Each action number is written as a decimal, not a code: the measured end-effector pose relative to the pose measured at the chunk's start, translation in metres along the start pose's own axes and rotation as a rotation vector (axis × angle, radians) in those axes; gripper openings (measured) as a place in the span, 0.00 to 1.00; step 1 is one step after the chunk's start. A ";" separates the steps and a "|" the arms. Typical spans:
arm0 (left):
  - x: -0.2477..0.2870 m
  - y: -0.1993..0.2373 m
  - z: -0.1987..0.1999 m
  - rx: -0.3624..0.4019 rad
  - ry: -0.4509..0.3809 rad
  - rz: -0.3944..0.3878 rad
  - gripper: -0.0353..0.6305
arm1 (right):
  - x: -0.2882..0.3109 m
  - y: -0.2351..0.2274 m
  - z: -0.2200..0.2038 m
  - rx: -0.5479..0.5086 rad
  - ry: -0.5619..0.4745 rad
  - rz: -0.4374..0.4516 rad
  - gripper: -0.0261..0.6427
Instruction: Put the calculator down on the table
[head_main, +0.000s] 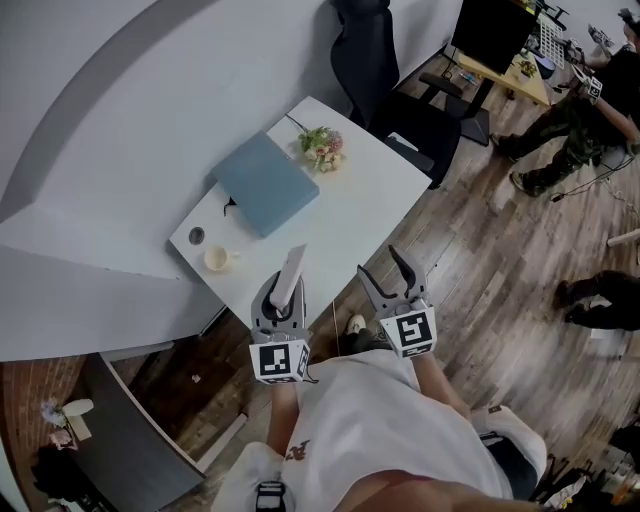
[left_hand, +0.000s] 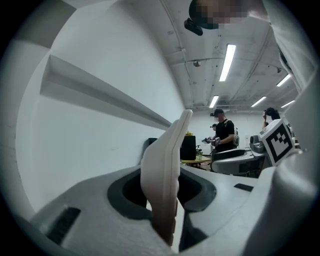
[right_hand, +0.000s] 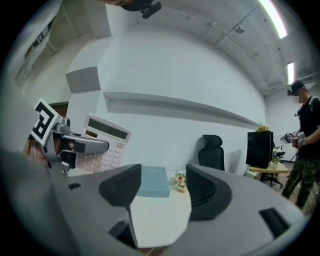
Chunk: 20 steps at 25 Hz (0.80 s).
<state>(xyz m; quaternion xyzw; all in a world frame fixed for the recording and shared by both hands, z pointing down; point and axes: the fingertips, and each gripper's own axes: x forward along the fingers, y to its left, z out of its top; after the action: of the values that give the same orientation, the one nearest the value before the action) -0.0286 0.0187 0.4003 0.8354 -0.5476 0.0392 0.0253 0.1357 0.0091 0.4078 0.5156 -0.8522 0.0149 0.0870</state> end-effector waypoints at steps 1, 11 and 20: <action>0.005 -0.001 -0.001 -0.002 0.003 0.007 0.24 | 0.004 -0.005 -0.001 -0.002 -0.002 0.006 0.46; 0.025 -0.006 -0.001 -0.005 0.021 0.038 0.24 | 0.018 -0.027 -0.002 0.016 -0.009 0.037 0.46; 0.045 0.010 -0.021 -0.031 0.065 -0.015 0.24 | 0.045 -0.022 -0.014 0.021 0.027 0.021 0.45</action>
<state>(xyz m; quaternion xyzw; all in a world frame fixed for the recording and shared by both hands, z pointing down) -0.0210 -0.0249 0.4252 0.8373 -0.5408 0.0576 0.0565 0.1371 -0.0389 0.4277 0.5072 -0.8562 0.0319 0.0927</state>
